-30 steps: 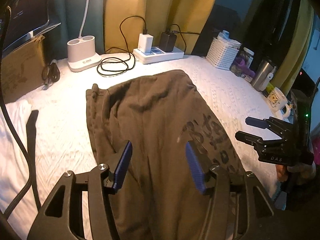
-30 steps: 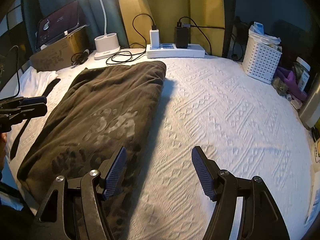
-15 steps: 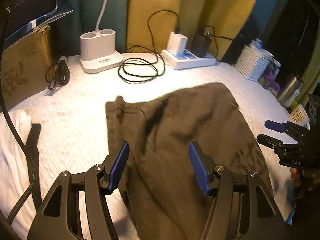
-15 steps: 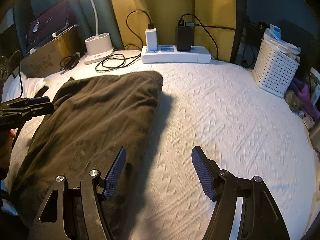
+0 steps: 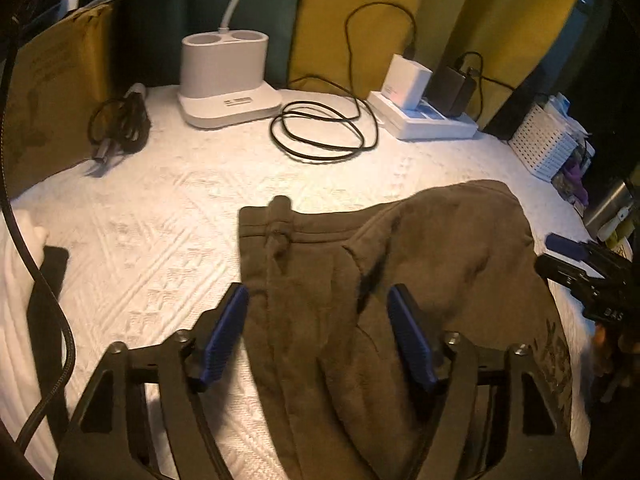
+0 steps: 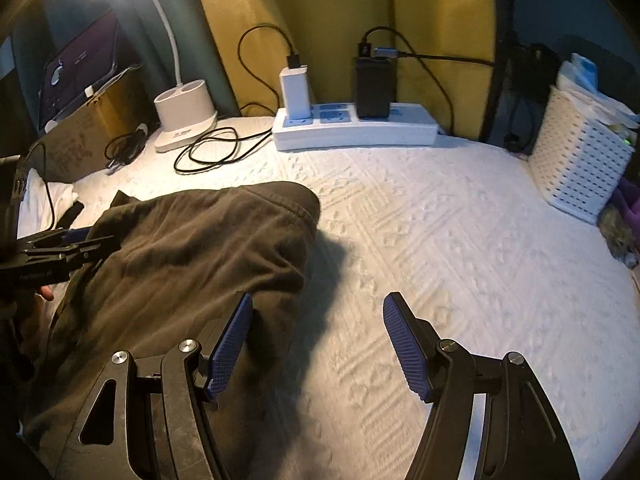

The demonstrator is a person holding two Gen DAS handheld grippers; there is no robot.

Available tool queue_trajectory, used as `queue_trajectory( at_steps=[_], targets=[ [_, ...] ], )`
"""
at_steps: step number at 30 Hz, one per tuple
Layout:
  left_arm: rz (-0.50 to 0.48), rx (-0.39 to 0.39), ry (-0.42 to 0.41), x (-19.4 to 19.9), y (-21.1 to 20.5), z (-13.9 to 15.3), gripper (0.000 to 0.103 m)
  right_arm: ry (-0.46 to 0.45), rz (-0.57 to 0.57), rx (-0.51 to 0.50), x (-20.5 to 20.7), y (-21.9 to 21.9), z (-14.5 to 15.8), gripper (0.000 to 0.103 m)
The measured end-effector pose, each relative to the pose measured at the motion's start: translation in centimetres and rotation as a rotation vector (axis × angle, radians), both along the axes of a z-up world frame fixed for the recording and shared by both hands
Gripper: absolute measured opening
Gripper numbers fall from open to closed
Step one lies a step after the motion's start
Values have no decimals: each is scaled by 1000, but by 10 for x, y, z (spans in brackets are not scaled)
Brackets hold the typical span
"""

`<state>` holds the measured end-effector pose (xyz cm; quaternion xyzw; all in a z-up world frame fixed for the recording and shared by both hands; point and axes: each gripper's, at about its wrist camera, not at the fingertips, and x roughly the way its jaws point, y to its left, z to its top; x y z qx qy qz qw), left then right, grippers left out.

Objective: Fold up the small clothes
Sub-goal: 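Move the open left gripper to the hem end of the brown shirt strip, then grasp the hem end with the left gripper while the right gripper pinches it too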

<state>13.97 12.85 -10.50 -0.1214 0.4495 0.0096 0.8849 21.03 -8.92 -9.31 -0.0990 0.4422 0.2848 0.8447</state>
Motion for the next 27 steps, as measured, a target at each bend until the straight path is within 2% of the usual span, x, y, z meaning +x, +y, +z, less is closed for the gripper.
queue_trajectory(
  at_steps=[5,8,13,17,19,20,24,25,27],
  targets=[
    [-12,-14,-1,0,5,1,75,20,28,39,8,10,-4,70],
    [0,21,-11,1,7,-2,75,37,25,49,14,14,-8,70],
    [-12,11,-12,9,1,-4,76,75,45,91,22,24,-15,70],
    [-105,-62,-11,17,-14,-4,76,89,53,108,27,33,-21,70],
    [-130,-41,-17,19,-23,-4,75,97,63,131,30,36,-22,70],
    [-139,-18,-20,19,-27,-5,72,99,69,143,32,38,-23,70],
    [-145,1,-29,19,-31,-5,46,74,102,142,32,49,-25,68],
    [-142,15,-31,18,-31,-5,42,72,107,141,32,50,-25,57],
    [-144,5,-34,17,-28,-6,24,87,143,153,31,53,-26,37]
  ],
)
